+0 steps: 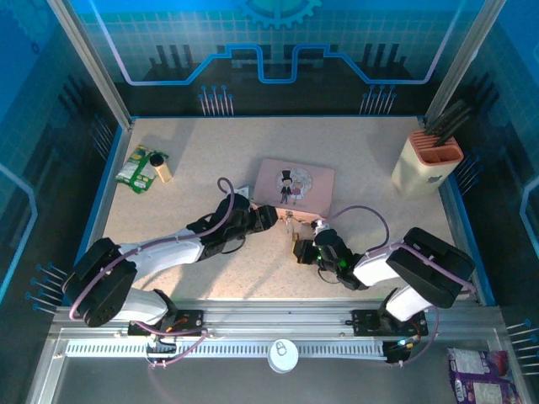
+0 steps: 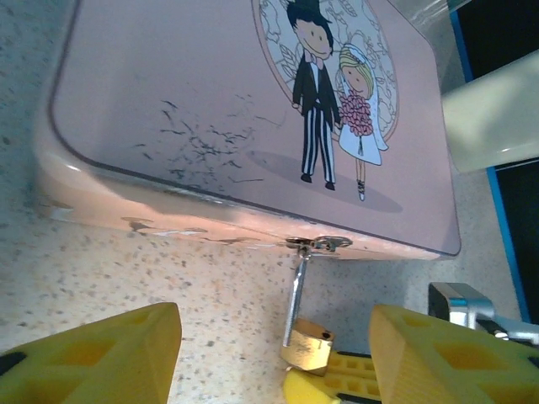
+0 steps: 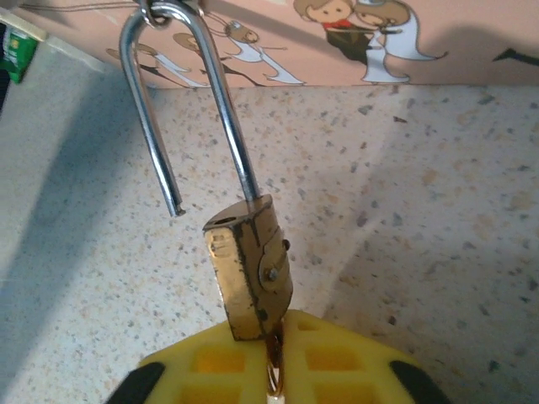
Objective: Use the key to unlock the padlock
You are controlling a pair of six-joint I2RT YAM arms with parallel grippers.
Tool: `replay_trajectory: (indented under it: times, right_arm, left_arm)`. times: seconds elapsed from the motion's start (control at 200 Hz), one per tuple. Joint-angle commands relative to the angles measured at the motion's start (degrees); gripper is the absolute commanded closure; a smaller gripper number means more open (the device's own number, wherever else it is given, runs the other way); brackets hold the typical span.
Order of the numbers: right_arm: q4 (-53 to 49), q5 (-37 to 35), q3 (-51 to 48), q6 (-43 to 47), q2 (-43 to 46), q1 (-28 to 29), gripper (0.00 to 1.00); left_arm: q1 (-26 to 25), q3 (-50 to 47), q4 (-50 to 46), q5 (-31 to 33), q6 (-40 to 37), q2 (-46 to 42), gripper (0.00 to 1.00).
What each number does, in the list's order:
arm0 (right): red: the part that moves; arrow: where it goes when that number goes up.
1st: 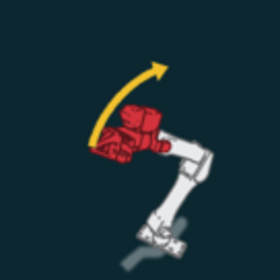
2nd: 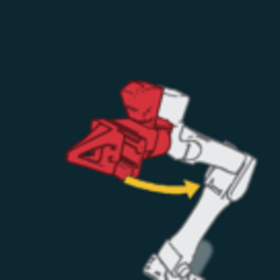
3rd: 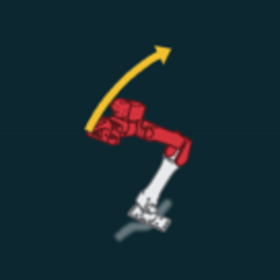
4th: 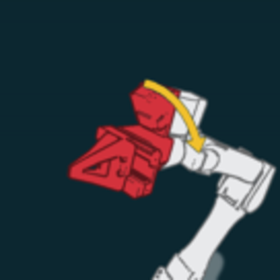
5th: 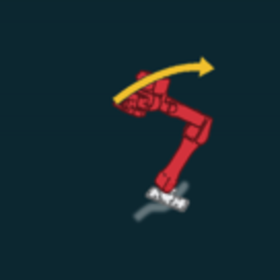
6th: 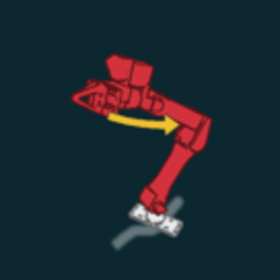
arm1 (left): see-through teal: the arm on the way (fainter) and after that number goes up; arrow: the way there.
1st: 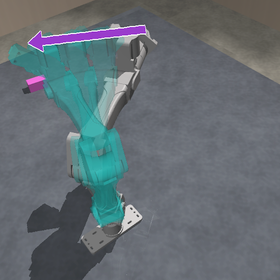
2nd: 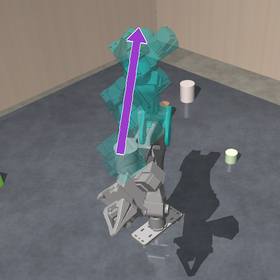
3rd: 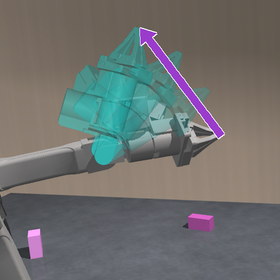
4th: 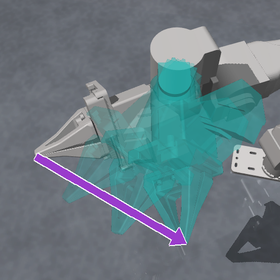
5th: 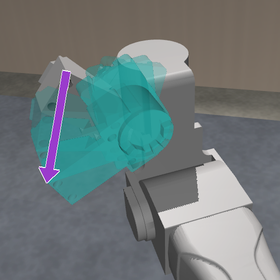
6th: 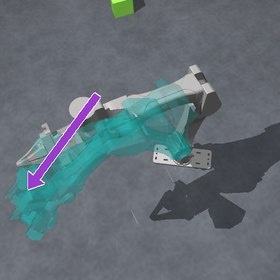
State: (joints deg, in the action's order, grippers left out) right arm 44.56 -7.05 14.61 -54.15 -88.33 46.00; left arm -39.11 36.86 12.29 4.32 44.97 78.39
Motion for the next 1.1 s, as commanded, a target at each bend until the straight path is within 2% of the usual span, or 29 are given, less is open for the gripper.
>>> replay_trajectory:
  times: [0.0, 0.135, 0.405, 0.61, 0.805, 0.936, 1.096]
  right_arm:
    - [3.6, -1.1, 1.2, -1.0, -2.5, -1.2, 0.81]
    - [2.0, -1.4, 0.9, 0.5, -0.6, -1.9, 0.70]
    - [-13.1, -4.6, 3.7, 6.8, 7.6, -2.9, 0.55]
    - [-19.1, -3.1, 6.5, 8.0, 8.0, -3.9, 0.49]
    - [-24.9, -6.7, 6.0, 6.2, 10.5, -4.0, 0.45]
    - [-33.9, -8.1, 10.0, 7.9, 11.8, -4.0, 0.44]
    - [-35.6, -9.2, 10.7, 5.9, 13.1, -4.0, 0.43]
  left_arm:
    - [1.6, -0.3, -4.5, 0.9, -5.0, -2.4, 0.37]
    - [4.7, 1.4, -7.4, 0.3, -8.9, -3.1, 0.33]
    - [9.3, 4.4, -8.7, -2.6, -13.0, -0.9, 0.31]
    - [10.5, 6.4, -7.8, -3.8, -12.7, 1.7, 0.30]
    - [11.2, 7.4, -8.0, -3.7, -12.6, 2.5, 0.29]
    - [11.9, 7.4, -8.3, -3.5, -12.1, 1.7, 0.28]
    - [12.0, 8.7, -10.4, -4.0, -11.6, 0.7, 0.28]
